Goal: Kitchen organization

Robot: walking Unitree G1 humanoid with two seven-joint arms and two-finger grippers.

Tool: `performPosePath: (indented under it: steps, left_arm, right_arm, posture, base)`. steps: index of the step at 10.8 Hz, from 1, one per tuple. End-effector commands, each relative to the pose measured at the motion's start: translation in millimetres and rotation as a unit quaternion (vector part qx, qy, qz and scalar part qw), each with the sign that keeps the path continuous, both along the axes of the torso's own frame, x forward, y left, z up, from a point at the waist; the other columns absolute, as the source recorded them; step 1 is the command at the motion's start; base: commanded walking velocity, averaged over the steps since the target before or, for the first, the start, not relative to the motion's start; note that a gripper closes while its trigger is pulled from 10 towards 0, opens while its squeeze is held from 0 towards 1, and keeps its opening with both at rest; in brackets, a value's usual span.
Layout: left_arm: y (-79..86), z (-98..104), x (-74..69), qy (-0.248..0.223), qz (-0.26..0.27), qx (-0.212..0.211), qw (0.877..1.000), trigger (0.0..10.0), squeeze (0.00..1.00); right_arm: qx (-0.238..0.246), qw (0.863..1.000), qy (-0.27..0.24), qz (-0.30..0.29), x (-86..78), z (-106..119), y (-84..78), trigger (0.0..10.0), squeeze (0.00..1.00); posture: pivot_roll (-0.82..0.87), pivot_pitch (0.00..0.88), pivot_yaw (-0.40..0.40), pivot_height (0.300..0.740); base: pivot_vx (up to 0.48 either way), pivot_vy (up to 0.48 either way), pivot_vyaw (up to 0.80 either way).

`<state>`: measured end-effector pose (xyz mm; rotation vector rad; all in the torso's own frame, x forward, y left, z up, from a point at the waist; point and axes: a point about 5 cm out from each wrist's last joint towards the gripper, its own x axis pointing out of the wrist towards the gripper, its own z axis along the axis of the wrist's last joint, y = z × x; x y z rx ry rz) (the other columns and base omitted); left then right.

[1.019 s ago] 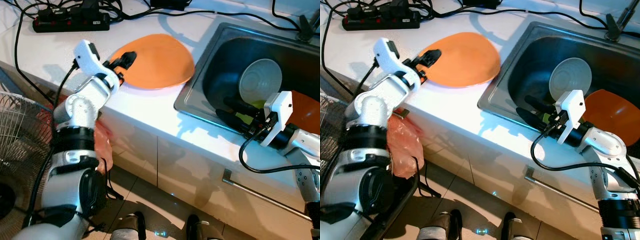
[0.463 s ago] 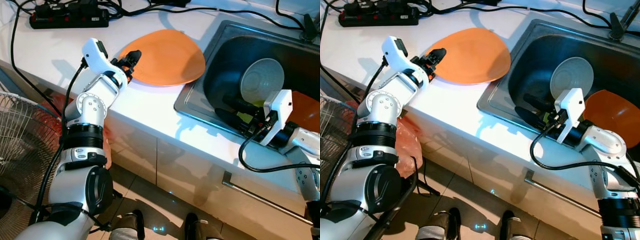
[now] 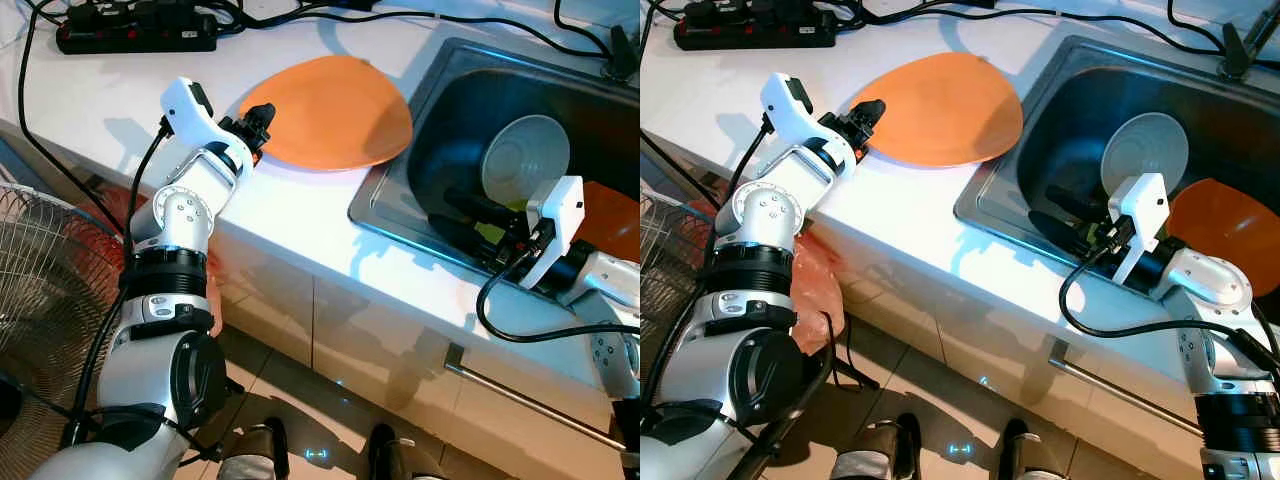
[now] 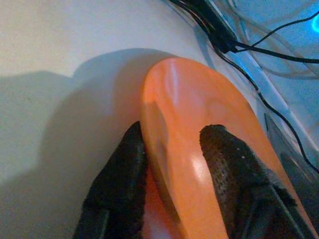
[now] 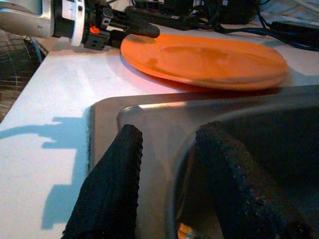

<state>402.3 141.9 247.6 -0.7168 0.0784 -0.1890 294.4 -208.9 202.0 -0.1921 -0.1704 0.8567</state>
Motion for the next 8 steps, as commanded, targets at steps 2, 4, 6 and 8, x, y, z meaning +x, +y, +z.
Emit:
performPosePath:
  steps: [2,4,6,8]
  left_arm:
    - [-1.6,0.1,1.0,0.004,0.0,0.001,1.0,0.0,0.0]
    - [-0.8,-0.1,1.1,0.003,0.002,-0.001,1.0,0.0,0.0]
    - [-0.1,-0.4,1.2,0.0,0.004,-0.004,1.0,0.0,0.0]
    - [0.3,1.0,1.2,-0.008,0.005,-0.014,1.0,0.0,0.0]
  right_arm:
    - [-0.011,0.999,0.032,-0.002,-0.2,-12.0,-2.3,10.0,0.0]
    - [-0.011,0.999,0.033,-0.002,-0.2,-12.3,-2.5,10.0,0.0]
    - [-0.011,0.999,0.033,-0.002,0.3,-12.4,-2.3,10.0,0.0]
    - [-0.01,0.999,0.033,-0.002,0.8,-12.8,-2.5,10.0,0.0]
  posture:
    - [0.01,0.247,0.026,0.74]
    - [0.01,0.244,0.024,0.74]
    - [0.01,0.242,0.023,0.74]
    - [0.01,0.238,0.021,0.74]
  base:
    - [0.0,0.0,0.0]
    - [0.0,0.0,0.0]
    - [0.0,0.0,0.0]
    - [0.0,0.0,0.0]
